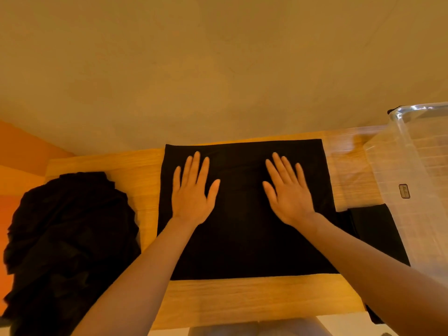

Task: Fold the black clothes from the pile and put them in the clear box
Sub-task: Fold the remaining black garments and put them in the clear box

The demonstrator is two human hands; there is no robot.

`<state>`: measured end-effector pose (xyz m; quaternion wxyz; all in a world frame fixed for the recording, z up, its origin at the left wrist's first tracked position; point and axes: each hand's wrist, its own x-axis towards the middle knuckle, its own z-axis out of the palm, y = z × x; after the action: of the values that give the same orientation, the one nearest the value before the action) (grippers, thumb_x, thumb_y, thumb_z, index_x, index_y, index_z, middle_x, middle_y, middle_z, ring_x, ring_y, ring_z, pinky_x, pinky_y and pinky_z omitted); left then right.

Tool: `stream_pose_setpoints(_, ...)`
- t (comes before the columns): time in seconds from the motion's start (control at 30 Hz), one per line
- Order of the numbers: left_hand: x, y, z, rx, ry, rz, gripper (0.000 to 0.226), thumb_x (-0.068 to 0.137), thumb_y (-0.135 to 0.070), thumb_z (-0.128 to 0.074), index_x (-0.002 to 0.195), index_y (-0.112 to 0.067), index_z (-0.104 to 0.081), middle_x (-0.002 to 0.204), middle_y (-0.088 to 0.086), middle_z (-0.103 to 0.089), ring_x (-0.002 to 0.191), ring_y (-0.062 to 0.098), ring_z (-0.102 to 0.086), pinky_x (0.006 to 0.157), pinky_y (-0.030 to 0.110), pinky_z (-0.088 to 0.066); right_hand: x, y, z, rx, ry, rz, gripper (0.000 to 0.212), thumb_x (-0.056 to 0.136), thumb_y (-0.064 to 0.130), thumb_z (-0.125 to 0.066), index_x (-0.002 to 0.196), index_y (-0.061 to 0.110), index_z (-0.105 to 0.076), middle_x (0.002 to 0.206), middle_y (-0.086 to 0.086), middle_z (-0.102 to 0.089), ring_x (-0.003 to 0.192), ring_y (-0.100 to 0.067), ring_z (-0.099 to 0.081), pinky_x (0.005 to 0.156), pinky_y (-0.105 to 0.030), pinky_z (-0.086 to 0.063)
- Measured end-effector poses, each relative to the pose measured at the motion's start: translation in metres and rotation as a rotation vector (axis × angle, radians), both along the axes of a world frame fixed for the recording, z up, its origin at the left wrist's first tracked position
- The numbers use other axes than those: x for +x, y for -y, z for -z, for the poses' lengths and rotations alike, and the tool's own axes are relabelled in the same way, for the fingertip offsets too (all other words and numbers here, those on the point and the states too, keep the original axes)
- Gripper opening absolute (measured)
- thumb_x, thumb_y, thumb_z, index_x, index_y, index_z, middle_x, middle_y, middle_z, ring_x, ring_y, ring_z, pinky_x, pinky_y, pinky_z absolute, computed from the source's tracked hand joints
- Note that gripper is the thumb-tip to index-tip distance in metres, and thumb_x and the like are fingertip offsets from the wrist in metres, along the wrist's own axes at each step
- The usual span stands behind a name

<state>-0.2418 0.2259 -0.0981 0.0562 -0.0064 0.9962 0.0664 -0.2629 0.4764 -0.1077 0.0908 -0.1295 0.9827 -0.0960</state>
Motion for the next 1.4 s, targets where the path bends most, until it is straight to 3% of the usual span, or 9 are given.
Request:
stream_pose_setpoints(0.27, -0.024, 0.055, 0.007, 0.019, 0.263, -0.199, 0.069, 0.095, -0.062, -0.009, 0.153, -0.027, 0.006, 0.16, 0.001, 0.016, 0.145, 0.018, 0.019, 0.119, 0.044, 0.009, -0.021, -0.049, 0.008, 0.072, 0.082, 0.132, 0.066, 0.094, 0.056, -0.001, 0.153, 0.026, 0.006, 0.16, 0.005, 0.015, 0.145, -0.013, 0.018, 0.118, -0.038, 0.012)
stream_pose_setpoints(0.37, 0.007, 0.057, -0.001, 0.016, 0.125, -0.237, 0.069, 0.095, -0.059, -0.002, 0.154, -0.023, 0.0, 0.161, 0.004, 0.006, 0.147, 0.02, 0.011, 0.119, 0.046, 0.006, -0.008, -0.06, 0.001, 0.024, 0.042, 0.122, 0.068, 0.095, 0.053, -0.001, 0.154, 0.019, 0.0, 0.161, 0.001, 0.01, 0.146, -0.013, 0.016, 0.118, -0.036, 0.012)
stream_pose_setpoints(0.47, 0.053, 0.014, -0.006, -0.002, -0.032, -0.06, 0.061, 0.101, -0.05, -0.013, 0.153, -0.02, -0.011, 0.161, 0.004, -0.004, 0.148, 0.02, 0.002, 0.119, 0.048, -0.002, 0.028, -0.041, -0.01, -0.022, -0.034, 0.016, 0.06, 0.1, 0.048, -0.012, 0.153, 0.019, -0.006, 0.161, 0.001, 0.002, 0.148, -0.014, 0.009, 0.12, -0.04, 0.002)
stream_pose_setpoints(0.57, 0.099, -0.034, 0.009, 0.004, 0.01, 0.079, 0.06, 0.1, -0.052, -0.017, 0.153, -0.023, -0.016, 0.161, 0.002, -0.009, 0.148, 0.019, -0.003, 0.118, 0.047, -0.01, 0.076, -0.016, -0.005, -0.01, -0.038, -0.129, 0.058, 0.101, 0.047, -0.02, 0.153, 0.021, -0.012, 0.161, 0.002, -0.006, 0.148, -0.015, 0.002, 0.12, -0.042, -0.005)
stream_pose_setpoints(0.7, 0.124, -0.035, 0.019, -0.002, 0.04, -0.038, 0.061, 0.1, -0.053, -0.017, 0.152, -0.023, -0.017, 0.16, 0.002, -0.011, 0.148, 0.018, -0.005, 0.118, 0.045, -0.011, 0.102, -0.032, 0.01, 0.047, -0.029, -0.128, 0.059, 0.101, 0.05, -0.021, 0.152, 0.022, -0.017, 0.16, 0.002, -0.012, 0.148, -0.016, -0.003, 0.119, -0.045, -0.009)
stream_pose_setpoints(0.93, 0.17, 0.016, 0.022, -0.03, 0.03, -0.208, 0.064, 0.099, -0.054, -0.012, 0.153, -0.019, -0.011, 0.161, 0.004, -0.008, 0.148, 0.018, 0.001, 0.12, 0.042, -0.007, 0.105, -0.073, 0.01, 0.048, -0.013, 0.007, 0.067, 0.099, 0.053, -0.009, 0.153, 0.015, -0.006, 0.161, -0.001, 0.001, 0.147, -0.013, 0.01, 0.12, -0.037, 0.0)
stream_pose_setpoints(1.03, 0.189, 0.021, 0.019, -0.096, 0.038, -0.192, 0.063, 0.1, -0.051, -0.014, 0.152, -0.016, -0.015, 0.16, 0.006, -0.011, 0.149, 0.02, -0.003, 0.119, 0.046, -0.011, 0.117, -0.073, 0.006, 0.031, -0.035, -0.062, 0.064, 0.1, 0.05, -0.014, 0.153, 0.013, -0.008, 0.161, -0.003, -0.001, 0.148, -0.014, 0.006, 0.12, -0.037, -0.001)
stream_pose_setpoints(1.17, 0.219, 0.026, 0.017, -0.047, 0.054, -0.185, 0.064, 0.1, -0.05, -0.016, 0.151, -0.012, -0.022, 0.159, 0.008, -0.018, 0.148, 0.022, -0.008, 0.118, 0.046, -0.017, 0.146, -0.077, 0.01, 0.07, -0.027, -0.161, 0.063, 0.101, 0.051, -0.013, 0.153, 0.015, -0.013, 0.161, -0.003, -0.007, 0.148, -0.014, 0.003, 0.119, -0.038, -0.004)
stream_pose_setpoints(1.4, 0.24, 0.045, 0.016, -0.02, 0.088, -0.053, 0.072, 0.097, -0.06, -0.015, 0.153, -0.014, -0.014, 0.161, 0.006, -0.005, 0.149, 0.02, 0.002, 0.119, 0.037, -0.004, 0.158, -0.096, 0.01, 0.054, -0.02, -0.181, 0.063, 0.101, 0.05, -0.014, 0.152, 0.014, -0.016, 0.161, -0.002, -0.01, 0.148, -0.013, 0.001, 0.119, -0.036, -0.004)
